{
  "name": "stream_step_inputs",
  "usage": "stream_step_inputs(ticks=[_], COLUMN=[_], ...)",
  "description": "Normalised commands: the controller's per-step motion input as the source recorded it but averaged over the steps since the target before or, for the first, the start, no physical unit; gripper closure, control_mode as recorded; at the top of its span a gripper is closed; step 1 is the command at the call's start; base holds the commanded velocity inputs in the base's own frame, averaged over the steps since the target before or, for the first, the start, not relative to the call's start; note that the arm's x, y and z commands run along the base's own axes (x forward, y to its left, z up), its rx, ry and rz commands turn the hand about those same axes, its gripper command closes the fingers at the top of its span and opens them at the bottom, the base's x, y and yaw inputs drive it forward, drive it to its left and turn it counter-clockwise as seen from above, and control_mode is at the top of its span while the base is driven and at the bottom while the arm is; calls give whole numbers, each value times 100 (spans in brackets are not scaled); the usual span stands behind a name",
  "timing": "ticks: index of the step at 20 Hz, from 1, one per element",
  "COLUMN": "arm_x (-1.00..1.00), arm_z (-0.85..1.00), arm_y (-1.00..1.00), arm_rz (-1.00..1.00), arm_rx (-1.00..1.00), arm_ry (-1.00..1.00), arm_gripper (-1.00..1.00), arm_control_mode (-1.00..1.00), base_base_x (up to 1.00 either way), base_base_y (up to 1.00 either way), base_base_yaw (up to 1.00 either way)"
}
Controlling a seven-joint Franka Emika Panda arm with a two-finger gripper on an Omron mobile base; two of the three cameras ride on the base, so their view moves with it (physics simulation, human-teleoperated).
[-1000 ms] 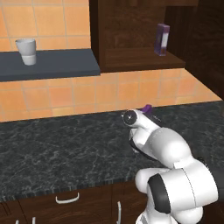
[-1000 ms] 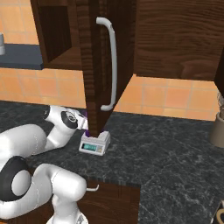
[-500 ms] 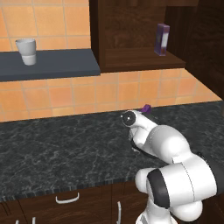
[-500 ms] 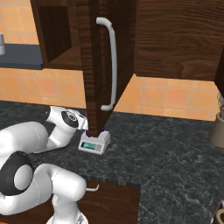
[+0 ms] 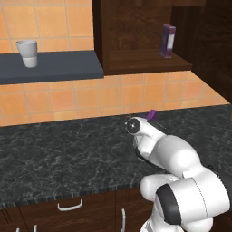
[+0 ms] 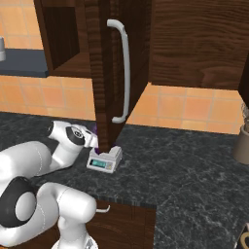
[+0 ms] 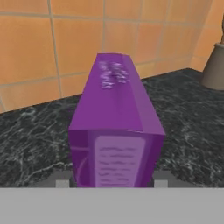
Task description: Pick the cereal and place it on the digital scale for weighing, and close the cabinet.
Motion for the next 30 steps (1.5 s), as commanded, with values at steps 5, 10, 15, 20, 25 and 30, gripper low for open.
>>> stream_step_inputs(ticks=[5,10,15,20,25,30], arm_x=[-6,-15,-41,-69,-85,-100], arm_z=[0,0,12,53,83,99], arm_y=[0,6,16,20,7,-8], arm_rz=[0,0,0,0,0,0], arm_rx=[0,-1,-2,-4,0,3], arm_ry=[-3,-6,-18,-30,-29,-11], arm_gripper=[-100,-100,-100,-100,-100,-100], arm_control_mode=[-100,-100,-100,-100,-100,-100], base_base_x=[0,0,0,0,0,0], base_base_y=[0,0,0,0,0,0], base_base_yaw=[0,0,0,0,0,0])
